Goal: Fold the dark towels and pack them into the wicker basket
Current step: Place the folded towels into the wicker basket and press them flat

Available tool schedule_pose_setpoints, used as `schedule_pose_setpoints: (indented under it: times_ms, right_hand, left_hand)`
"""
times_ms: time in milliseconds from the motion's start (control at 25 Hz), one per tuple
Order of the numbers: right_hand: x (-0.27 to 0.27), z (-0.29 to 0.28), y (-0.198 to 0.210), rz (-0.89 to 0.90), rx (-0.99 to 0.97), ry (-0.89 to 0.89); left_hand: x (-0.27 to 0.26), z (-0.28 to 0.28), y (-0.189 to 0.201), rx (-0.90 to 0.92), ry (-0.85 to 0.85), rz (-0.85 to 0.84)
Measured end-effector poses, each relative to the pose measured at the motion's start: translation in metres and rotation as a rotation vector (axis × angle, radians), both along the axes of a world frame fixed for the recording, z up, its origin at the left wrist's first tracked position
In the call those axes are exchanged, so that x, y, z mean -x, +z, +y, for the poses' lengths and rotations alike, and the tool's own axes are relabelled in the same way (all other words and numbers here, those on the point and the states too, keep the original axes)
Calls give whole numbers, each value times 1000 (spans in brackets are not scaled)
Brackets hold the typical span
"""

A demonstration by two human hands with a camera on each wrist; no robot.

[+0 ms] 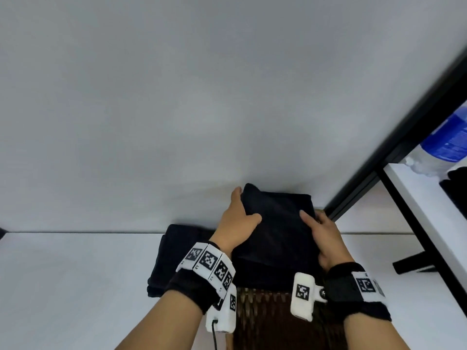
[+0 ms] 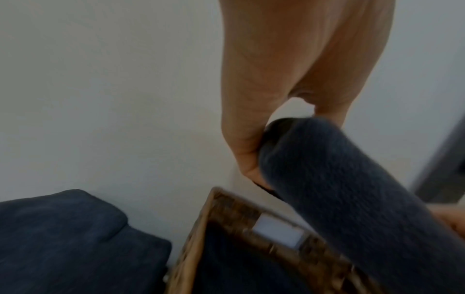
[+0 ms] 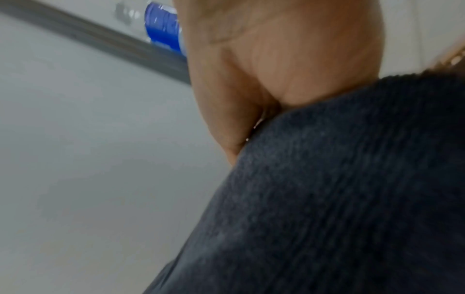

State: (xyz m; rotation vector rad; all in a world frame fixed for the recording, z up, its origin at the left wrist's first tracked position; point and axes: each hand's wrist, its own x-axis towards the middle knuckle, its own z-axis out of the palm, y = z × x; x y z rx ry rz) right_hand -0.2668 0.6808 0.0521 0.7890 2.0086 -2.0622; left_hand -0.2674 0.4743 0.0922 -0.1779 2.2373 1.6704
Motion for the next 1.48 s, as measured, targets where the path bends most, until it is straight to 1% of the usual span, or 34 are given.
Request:
schedule_pose_setpoints:
  times_ms: [40, 80, 160, 200, 240, 280, 320, 360, 400, 520, 600, 640, 680, 720, 760, 800, 840, 880, 920, 960, 1000, 1040, 1080, 1160, 1240, 1280, 1360, 1440, 1480]
  right_hand:
    - [2, 6, -9, 7, -141, 38]
    - [4, 9, -20, 4, -295, 107]
    - [4, 11, -43, 0, -581, 255]
    - [2, 9, -54, 20, -710, 350]
    - [-1, 4, -66, 68, -845, 457]
    - [-7, -1, -78, 101, -974, 584]
    - [-11, -5, -91, 137, -1090, 703]
    - [-14, -8, -99, 153, -1172, 777]
    - [-15, -9, -108, 132, -1227, 814]
    - [-10, -7, -124, 21, -1306, 866]
    - [-5, -7, -120, -55, -1291, 875]
    - [-2, -8, -114, -99, -1275, 885]
    - [2, -9, -107, -134, -1260, 893]
    - [6, -10, -98, -156, -1253, 899]
    - [9, -12, -89, -164, -1263, 893]
    - [11, -16, -76, -144, -1289, 854]
    - [9, -27, -62, -61, -1299, 766]
    - [6, -43, -47, 71, -1270, 661]
    - [1, -64, -34, 217, -1180, 581]
    - [-4, -90, -22, 325, -1061, 556]
    - [-8, -115, -14, 376, -954, 586]
    - [-14, -144, -12, 368, -879, 651]
    - [-19, -170, -14, 319, -835, 736]
    - [-26, -210, -31, 160, -824, 875]
    - [-31, -232, -53, -5, -857, 947]
    - [-34, -237, -63, -67, -862, 962]
    - [-39, -238, -78, -113, -855, 949]
    - [-39, -237, -86, -110, -837, 923]
    - [-38, -236, -87, -108, -817, 905]
  left_hand:
    - [-1, 5, -16, 106, -48, -11]
    - [-2, 11, -31, 259, -117, -4]
    - [-6, 25, -54, 660, -311, 51]
    - [-9, 30, -61, 824, -428, 80]
    - [-9, 35, -67, 940, -545, 89]
    - [-9, 39, -72, 1019, -636, 79]
    - [-7, 41, -78, 1067, -689, 55]
    - [-4, 43, -84, 1088, -715, 21]
    - [-1, 45, -90, 1094, -733, -15]
    - [3, 51, -101, 1130, -795, -113]
    - [6, 52, -101, 1163, -820, -114]
    - [7, 50, -96, 1162, -816, -60]
    - [8, 45, -91, 1120, -785, 33]
    - [8, 36, -84, 1042, -722, 168]
    - [10, 23, -78, 937, -595, 302]
    - [10, 5, -75, 845, -431, 389]
    - [10, -18, -73, 823, -278, 404]
    - [9, -43, -73, 852, -151, 337]
    - [5, -70, -78, 887, -49, 202]
    - [2, -95, -84, 900, 22, 30]
    - [-2, -113, -91, 879, 47, -143]
    - [-7, -129, -96, 836, 35, -278]
    - [-12, -141, -102, 790, 19, -356]
    - [-19, -154, -109, 760, 6, -387]
    - [-20, -163, -112, 742, 18, -370]
    - [-18, -167, -114, 705, 34, -369]
    - [-14, -174, -117, 576, 75, -398]
    - [-15, -176, -117, 414, 90, -422]
    - [-15, -175, -113, 344, 93, -408]
